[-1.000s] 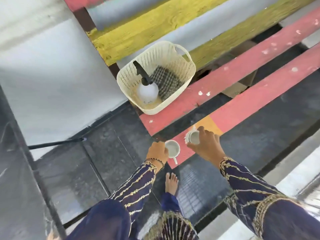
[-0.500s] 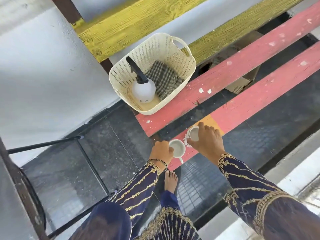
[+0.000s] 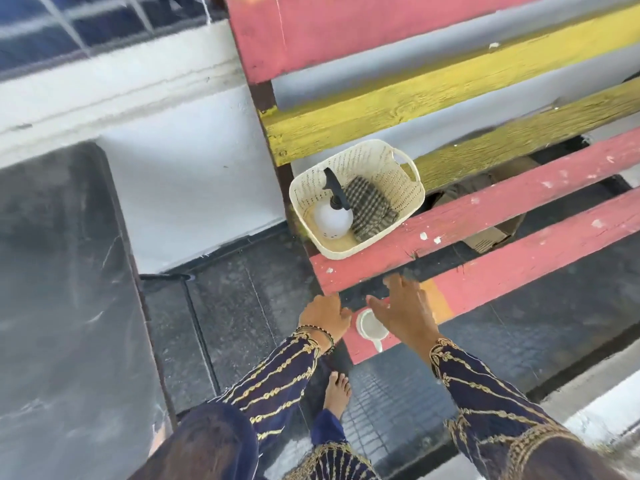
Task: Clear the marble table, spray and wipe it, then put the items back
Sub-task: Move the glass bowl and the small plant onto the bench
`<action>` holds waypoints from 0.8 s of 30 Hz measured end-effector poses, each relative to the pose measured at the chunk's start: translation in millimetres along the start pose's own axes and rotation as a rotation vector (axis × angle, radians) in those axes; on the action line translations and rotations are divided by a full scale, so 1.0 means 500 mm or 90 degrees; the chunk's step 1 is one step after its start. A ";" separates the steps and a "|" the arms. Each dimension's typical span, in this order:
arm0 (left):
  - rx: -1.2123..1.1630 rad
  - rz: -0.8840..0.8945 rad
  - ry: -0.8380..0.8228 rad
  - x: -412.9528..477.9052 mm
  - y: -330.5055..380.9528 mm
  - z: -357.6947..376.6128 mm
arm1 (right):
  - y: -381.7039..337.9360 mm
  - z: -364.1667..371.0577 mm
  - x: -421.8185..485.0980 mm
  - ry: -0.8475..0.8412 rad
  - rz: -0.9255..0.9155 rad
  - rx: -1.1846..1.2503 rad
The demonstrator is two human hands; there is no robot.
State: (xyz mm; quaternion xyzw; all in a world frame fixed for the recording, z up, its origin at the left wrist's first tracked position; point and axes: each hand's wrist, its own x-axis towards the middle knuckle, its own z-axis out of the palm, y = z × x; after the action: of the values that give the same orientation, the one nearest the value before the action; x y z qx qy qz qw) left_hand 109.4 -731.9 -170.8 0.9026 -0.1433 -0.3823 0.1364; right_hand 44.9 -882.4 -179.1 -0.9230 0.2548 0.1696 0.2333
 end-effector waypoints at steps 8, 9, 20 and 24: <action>0.025 -0.059 0.142 -0.128 -0.170 -0.244 | -0.326 -0.027 -0.046 0.001 -0.204 0.156; 0.020 -0.066 0.156 -0.147 -0.202 -0.274 | -0.375 -0.024 -0.054 -0.002 -0.229 0.155; -0.114 -0.128 0.346 -0.341 -0.599 -0.522 | -0.892 0.061 -0.116 -0.047 -0.382 0.128; -0.149 -0.161 0.378 -0.380 -0.778 -0.574 | -1.046 0.144 -0.110 -0.063 -0.371 0.078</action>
State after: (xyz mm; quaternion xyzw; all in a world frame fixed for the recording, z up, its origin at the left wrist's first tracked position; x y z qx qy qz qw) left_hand 252.0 -265.0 6.9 0.9633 0.0606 -0.1308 0.2266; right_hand 273.7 -425.3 -35.5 -0.9320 -0.0226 0.1243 0.3398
